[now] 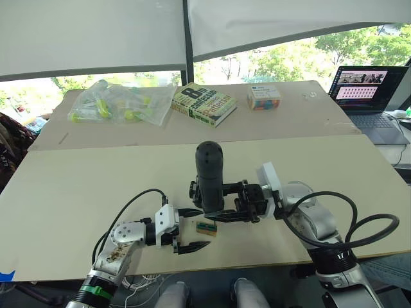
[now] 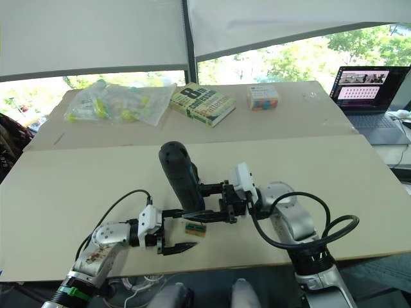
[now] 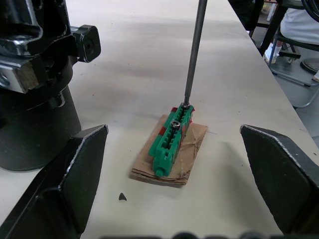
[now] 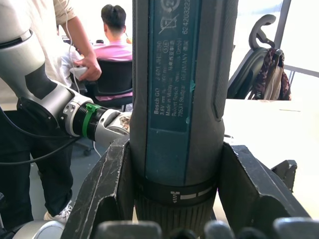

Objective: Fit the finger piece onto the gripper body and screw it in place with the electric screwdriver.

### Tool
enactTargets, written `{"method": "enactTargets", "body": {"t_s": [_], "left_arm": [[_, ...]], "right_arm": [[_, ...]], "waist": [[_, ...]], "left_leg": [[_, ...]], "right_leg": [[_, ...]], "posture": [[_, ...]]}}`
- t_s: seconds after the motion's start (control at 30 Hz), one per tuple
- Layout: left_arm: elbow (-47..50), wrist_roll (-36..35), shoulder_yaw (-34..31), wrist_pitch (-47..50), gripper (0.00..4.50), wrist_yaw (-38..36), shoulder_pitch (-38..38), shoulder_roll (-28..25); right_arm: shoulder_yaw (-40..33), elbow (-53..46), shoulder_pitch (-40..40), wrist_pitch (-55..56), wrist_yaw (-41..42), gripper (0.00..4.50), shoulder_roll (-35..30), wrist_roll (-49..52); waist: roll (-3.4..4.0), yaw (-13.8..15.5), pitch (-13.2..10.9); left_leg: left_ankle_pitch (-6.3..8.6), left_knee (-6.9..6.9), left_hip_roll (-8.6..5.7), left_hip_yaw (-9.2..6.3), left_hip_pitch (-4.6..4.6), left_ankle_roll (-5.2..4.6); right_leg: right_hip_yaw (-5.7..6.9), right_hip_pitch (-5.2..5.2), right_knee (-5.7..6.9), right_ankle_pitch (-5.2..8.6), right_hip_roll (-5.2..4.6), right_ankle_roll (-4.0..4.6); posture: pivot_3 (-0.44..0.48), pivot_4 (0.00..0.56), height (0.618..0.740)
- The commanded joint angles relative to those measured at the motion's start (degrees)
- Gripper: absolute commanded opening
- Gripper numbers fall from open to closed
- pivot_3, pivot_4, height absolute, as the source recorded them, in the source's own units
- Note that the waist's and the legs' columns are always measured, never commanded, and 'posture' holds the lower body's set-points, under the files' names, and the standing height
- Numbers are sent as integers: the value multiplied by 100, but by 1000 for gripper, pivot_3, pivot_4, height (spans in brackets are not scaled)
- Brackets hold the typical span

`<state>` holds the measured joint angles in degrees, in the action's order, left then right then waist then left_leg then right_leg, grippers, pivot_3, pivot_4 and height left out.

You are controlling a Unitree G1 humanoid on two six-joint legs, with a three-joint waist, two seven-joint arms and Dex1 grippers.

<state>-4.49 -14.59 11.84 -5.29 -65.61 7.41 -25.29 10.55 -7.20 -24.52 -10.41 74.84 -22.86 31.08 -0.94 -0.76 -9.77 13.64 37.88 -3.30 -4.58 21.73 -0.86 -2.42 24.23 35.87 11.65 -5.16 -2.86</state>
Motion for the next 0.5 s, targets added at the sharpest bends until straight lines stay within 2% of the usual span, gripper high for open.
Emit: {"method": "enactTargets", "body": {"t_s": [0.03, 0.5], "left_arm": [[-87, 66, 165, 86, 4500, -21, -143, -4], [63, -89, -7, 112, 4500, -113, -197, -150]], "right_arm": [[-45, -57, -25, 37, -11, 1915, 17, 40], [-267, -324, -17, -97, -50, 1915, 26, 480]], "waist": [[0, 0, 1], [0, -15, 2]], "left_leg": [[0, 0, 0, 0, 0, 0], [0, 0, 1, 0, 2, 0]], "right_leg": [[0, -1, 0, 0, 0, 0], [0, 3, 0, 0, 1, 0]], "posture": [[0, 150, 737], [0, 150, 737]]}}
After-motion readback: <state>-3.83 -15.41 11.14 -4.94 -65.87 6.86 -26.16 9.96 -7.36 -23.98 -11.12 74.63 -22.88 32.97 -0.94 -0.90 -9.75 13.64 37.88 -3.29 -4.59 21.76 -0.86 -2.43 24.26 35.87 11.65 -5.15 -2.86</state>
